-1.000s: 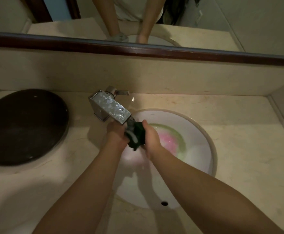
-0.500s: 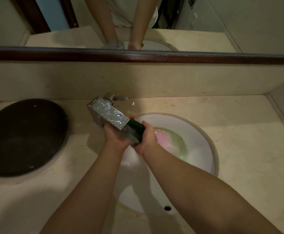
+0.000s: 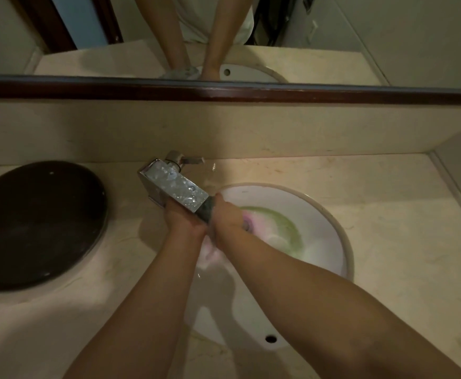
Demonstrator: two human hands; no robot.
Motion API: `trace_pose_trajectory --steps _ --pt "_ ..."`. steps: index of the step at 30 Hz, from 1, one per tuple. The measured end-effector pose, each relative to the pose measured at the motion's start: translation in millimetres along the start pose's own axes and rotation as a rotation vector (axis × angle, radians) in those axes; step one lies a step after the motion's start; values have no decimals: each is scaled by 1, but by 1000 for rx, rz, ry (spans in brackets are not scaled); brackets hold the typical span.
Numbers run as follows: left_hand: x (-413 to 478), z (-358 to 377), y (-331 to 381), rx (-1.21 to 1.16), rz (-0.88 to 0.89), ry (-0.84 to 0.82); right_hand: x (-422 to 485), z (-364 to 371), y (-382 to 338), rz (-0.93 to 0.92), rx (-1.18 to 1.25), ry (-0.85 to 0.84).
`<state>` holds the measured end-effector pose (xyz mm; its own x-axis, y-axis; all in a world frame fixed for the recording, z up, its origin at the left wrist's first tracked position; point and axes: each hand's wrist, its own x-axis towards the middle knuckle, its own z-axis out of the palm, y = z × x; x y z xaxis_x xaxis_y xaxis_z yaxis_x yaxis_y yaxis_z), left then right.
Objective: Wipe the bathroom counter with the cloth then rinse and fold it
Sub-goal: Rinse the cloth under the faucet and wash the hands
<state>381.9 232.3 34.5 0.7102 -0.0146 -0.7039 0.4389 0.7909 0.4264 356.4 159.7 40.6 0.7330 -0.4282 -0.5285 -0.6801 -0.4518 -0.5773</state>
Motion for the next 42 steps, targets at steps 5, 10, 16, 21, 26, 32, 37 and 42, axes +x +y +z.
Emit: trace_pose_trajectory --steps 5,10,16,21,26,32,37,42 --pt "2 3 0 3 -19 37 5 1 -5 -168 -339 3" --pt "1 -3 1 -11 -85 -37 11 -5 -1 -95 -19 -52" --pt "-1 -12 10 13 -66 -125 12 -2 14 393 954 -225" --pt "1 -23 10 75 -65 -98 8 7 38 463 1194 -142" --pt "4 -26 -2 290 68 -8 3 11 30 398 1109 -168" --pt "-1 -23 -5 234 183 47 -5 24 14 328 1254 -204" --pt "-5 -17 -3 119 104 -39 -13 33 10 231 1232 -110" --pt "-6 -12 -4 43 13 -106 -10 28 3 271 957 45"
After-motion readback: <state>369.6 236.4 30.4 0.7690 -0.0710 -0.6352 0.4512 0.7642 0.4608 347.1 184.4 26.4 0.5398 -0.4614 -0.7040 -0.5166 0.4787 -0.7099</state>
